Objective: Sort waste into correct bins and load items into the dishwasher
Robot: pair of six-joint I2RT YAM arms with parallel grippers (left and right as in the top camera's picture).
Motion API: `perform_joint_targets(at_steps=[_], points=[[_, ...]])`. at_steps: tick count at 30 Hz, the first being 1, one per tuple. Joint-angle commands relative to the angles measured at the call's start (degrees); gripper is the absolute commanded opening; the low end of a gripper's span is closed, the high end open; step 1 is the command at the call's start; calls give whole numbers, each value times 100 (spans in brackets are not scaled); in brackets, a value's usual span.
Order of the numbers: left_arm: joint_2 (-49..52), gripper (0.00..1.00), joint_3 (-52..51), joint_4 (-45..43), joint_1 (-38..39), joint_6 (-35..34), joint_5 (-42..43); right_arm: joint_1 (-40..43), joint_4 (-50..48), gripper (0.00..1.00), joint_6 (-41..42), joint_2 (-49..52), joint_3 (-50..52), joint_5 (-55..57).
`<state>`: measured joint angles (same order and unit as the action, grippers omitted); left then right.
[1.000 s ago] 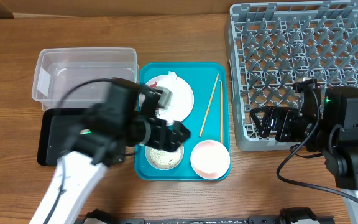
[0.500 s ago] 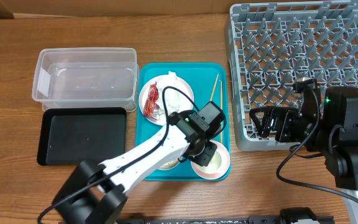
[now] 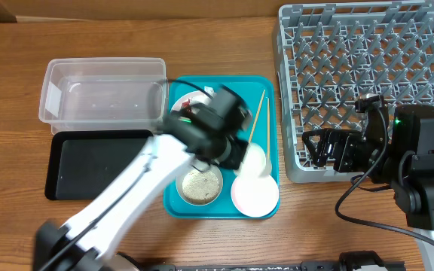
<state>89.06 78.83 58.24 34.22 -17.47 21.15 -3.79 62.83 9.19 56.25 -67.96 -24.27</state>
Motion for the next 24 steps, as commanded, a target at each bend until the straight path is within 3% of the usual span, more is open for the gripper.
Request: perform_joint_targets(at_steps=[1, 2, 4, 6, 12, 14, 17, 21, 24], points=[[-369, 4, 186, -199, -914, 839, 2673, 17, -133, 95, -42, -44, -144, -675], [-369, 4, 186, -334, -1320, 1174, 4061, 4, -315, 90, -149, -33, -142, -1233], [-328, 4, 186, -472, -1696, 1478, 5576, -81, -721, 87, -192, 0, -138, -2013], [-310, 4, 186, -533, -1878, 1633, 6413, -254, -1113, 87, -192, 57, -138, -2514], [-313, 4, 186, -538, -1867, 1770, 6944, -1185, -2057, 96, -389, 243, -138, -3051], [-313, 4, 186, -540, -1864, 1770, 6944, -1661, -2389, 92, -385, 328, -138, -3036], [-313, 5, 186, -540, -1832, 1773, 6946, -1856, -2490, 76, -339, 378, -138, -2684], [-313, 11, 186, -531, -1803, 1768, 6859, -1781, -2509, 71, -341, 337, -144, -2544], [-313, 11, 186, -494, -1803, 1773, 6822, -1744, -2529, 84, -341, 271, -144, -2546]])
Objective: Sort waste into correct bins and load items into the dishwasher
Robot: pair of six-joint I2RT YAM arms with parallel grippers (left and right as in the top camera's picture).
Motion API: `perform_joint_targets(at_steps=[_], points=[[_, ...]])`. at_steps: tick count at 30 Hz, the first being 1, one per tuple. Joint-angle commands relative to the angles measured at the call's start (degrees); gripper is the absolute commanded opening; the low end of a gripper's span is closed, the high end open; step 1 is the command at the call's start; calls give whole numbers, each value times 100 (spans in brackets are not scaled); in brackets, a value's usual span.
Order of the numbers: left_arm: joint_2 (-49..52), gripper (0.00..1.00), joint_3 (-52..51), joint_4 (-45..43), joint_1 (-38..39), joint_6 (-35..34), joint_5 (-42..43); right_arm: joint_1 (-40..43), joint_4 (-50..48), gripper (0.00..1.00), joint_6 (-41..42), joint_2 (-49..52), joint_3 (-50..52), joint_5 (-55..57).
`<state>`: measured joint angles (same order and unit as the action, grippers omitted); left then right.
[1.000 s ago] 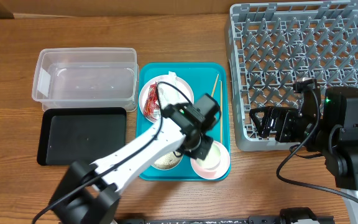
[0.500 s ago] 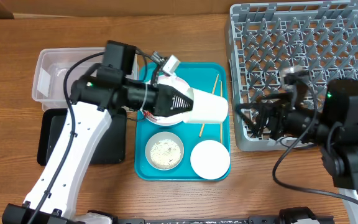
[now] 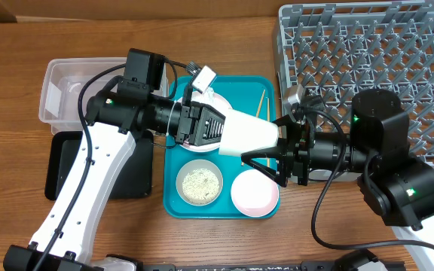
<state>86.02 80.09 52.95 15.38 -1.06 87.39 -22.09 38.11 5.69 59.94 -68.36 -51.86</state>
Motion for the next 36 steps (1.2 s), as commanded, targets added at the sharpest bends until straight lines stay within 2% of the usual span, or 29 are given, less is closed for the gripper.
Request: perform_joint_targets(at_steps=[1, 3, 4, 7, 9, 11, 12, 13, 17, 18, 21, 23, 24, 27, 30, 33, 36], points=[[-9, 11, 59, 35, 81, 131, 199, 85, -72, 86, 9, -111, -105, 212], [-9, 11, 59, 35, 85, 133, 197, 85, -107, 86, 9, -133, -105, 210], [-9, 11, 59, 33, 85, 138, 192, 85, -129, 81, 11, -133, -105, 210], [-9, 12, 59, 37, 101, 133, -11, 85, -186, 75, 11, -133, -105, 210], [-9, 12, 59, 39, 122, 131, -46, 85, -238, 76, 11, -133, -105, 210], [-9, 13, 59, 37, 157, 131, -55, 85, -282, 82, 9, -144, -105, 210], [-9, 13, 59, 37, 170, 131, -55, 85, -295, 81, 11, -144, -105, 205], [-9, 13, 57, 37, 186, 131, -57, 83, -297, 74, 11, -144, -105, 205], [-9, 14, 59, 37, 192, 131, -59, 85, -293, 63, 11, -144, -105, 205], [-9, 19, 59, 37, 192, 131, -61, 85, -291, 62, 11, -144, -105, 208], [-9, 76, 57, 37, 184, 129, -101, 116, -131, 61, 7, -225, -105, 376], [-9, 95, 59, 46, 116, 127, -629, 282, 284, 59, 11, -409, -105, 1156], [-9, 100, 59, 98, 66, 127, -1071, 374, 452, 60, 15, -507, -105, 1491], [-9, 100, 59, 350, -31, 26, -2330, 621, 894, 59, 116, -758, -105, 2345], [-9, 100, 57, 728, -70, -63, -3200, 911, 1679, 59, 754, -918, -105, 3792], [-9, 100, 59, 796, -70, -61, -3296, 990, 2573, 57, 1475, -758, -103, 4931], [-9, 100, 59, 798, -68, -63, -3292, 990, 3171, 56, 1974, -428, -98, 5532]])
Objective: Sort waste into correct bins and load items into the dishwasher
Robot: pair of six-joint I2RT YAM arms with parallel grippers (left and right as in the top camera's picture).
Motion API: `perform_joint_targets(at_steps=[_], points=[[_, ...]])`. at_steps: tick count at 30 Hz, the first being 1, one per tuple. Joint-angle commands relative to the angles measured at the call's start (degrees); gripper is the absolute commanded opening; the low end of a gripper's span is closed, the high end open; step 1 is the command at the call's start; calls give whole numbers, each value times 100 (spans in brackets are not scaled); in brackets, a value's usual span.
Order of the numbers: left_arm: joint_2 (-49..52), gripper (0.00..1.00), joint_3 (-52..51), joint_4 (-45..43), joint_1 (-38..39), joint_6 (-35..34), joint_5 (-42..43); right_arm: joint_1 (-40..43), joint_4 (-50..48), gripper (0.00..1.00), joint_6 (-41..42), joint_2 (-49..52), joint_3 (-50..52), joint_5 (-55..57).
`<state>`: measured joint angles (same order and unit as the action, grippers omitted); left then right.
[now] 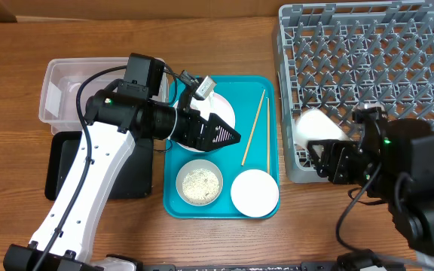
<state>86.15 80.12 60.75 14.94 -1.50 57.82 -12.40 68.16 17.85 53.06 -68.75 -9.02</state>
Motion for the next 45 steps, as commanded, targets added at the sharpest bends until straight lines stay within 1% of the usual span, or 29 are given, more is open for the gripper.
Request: perform_joint_targets(at_steps=[1, 3, 7, 8, 10, 11, 15, 16, 18, 22, 25, 27, 28, 29, 33, 35, 39, 41, 42, 43, 45], points=[[-22, 100, 57, 39, -24, -20, -337, 22, 444, 56, 946, 619, -50, 1456], [-22, 100, 57, 101, -24, -20, -337, 22, 540, 57, 946, 1132, -22, 1364], [-22, 100, 57, 197, -24, -15, -341, 22, 544, 58, 944, 1832, -22, 1180], [-22, 100, 57, 243, -24, 11, -345, 22, 522, 62, 942, 2039, -22, 1091], [-22, 100, 57, 315, -20, 22, -431, 24, 457, 73, 944, 2291, -22, 1113], [-22, 100, 57, 369, 2, 24, -527, 28, 378, 80, 944, 2400, -22, 1156], [-22, 99, 57, 422, 179, 22, -946, 26, 315, 91, 1032, 2385, -179, 1147], [-22, 99, 57, 446, 308, 17, -1226, 26, 356, 93, 1029, 2339, -389, 1147], [-22, 97, 57, 496, 472, -85, -1668, 26, 422, 93, 1025, 2260, -645, 1147], [-20, 91, 7, 568, 955, -697, -3088, 15, 275, 93, 695, 1893, -1117, 723], [-20, 88, -177, 498, 1384, -1541, -4398, 15, -46, 93, 549, 1523, -1169, 302], [-2, 84, -391, 422, 1661, -2218, -5211, 15, -195, 93, 549, 1285, -1169, 175], [4, 84, -516, 361, 1781, -2520, -5504, 15, -232, 93, 551, 1189, -1169, 162], [39, 83, -822, 142, 1982, -2981, -5877, 15, -258, 94, 549, 1038, -1169, 162], [214, 71, -1578, -693, 2275, -3379, -5960, 15, -181, 94, 551, 876, -1169, 160], [413, 67, -1853, -1038, 2363, -3512, -5923, 15, -116, 94, 551, 876, -1167, 162], [955, 55, -1921, -1379, 2376, -3536, -5606, 15, -39, 94, 549, 916, -1156, 162], [1198, 45, -1921, -1469, 2376, -3539, -5587, 15, -20, 94, 551, 933, -1156, 160], [1342, 41, -1921, -1471, 2376, -3536, -5549, 15, -11, 94, 551, 935, -1156, 160], [1432, 33, -1921, -1458, 2376, -3532, -5455, 15, -2, 94, 551, 935, -1156, 160], [1510, 4, -1921, -1414, 2376, -3534, -5368, 15, 15, 94, 551, 935, -1156, 160]])
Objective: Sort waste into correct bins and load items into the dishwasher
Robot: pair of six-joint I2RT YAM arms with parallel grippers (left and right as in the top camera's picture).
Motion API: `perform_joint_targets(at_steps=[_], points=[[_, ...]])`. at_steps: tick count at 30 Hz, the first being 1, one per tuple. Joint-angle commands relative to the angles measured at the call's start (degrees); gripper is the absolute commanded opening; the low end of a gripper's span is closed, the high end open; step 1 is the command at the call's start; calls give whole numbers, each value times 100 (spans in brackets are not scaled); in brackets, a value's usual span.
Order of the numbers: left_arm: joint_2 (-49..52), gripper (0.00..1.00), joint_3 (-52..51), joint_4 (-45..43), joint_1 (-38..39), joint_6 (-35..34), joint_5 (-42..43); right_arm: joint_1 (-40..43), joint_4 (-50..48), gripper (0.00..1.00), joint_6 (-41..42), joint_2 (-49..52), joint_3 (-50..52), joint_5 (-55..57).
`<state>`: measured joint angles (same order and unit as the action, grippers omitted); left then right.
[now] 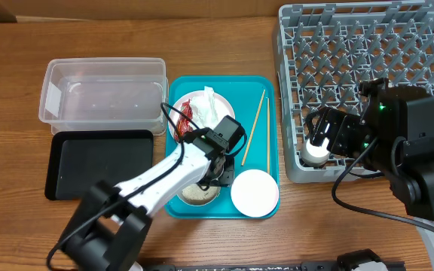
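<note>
A white cup (313,153) stands in the front-left corner of the grey dish rack (368,45), and my right gripper (321,138) is shut on it from above. My left gripper (215,173) is low over the teal tray (224,84), at the far edge of the rice bowl (196,194). Its jaws are hidden under the wrist. On the tray also lie a small plate (215,120) with a red wrapper (187,113) and a crumpled tissue (206,102), two chopsticks (255,128) and a white dish (255,191).
A clear plastic bin (102,94) stands left of the tray, with a black flat tray (96,162) in front of it. The left arm crosses the table's front from the bottom left. The rack fills the right back.
My right gripper moved the cup from the rack's left edge down into its front-left corner. The left arm swung round and its gripper dropped from mid-tray to the rice bowl.
First my left gripper held the white cup over the tray while the right waited by the rack. Then both grippers met over the tray with the cup between them. After that the right gripper had the cup at the rack and the left was empty. Now the cup stands in the rack.
</note>
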<state>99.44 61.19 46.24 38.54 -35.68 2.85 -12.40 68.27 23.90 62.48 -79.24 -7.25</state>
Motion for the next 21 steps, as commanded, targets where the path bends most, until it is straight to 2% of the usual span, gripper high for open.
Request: perform_joint_targets(at_steps=[1, 11, 15, 18, 21], points=[[179, 4, -28, 44, 15, -116, 129, 15, 17, 94, -55, -7, -107, -15], [-734, 4, 295, 577, -33, -31, -33, 15, 37, 94, -57, -7, -107, -13], [-1255, 4, 297, 944, -306, -7, -7, 15, 46, 94, -61, -7, -107, -13], [-1714, 4, 295, 1056, -883, 428, 619, 15, 63, 94, -146, -7, -107, -7], [-2070, 4, 295, 1054, -1821, 1051, 1727, 15, 94, 94, -146, -7, -107, 9]])
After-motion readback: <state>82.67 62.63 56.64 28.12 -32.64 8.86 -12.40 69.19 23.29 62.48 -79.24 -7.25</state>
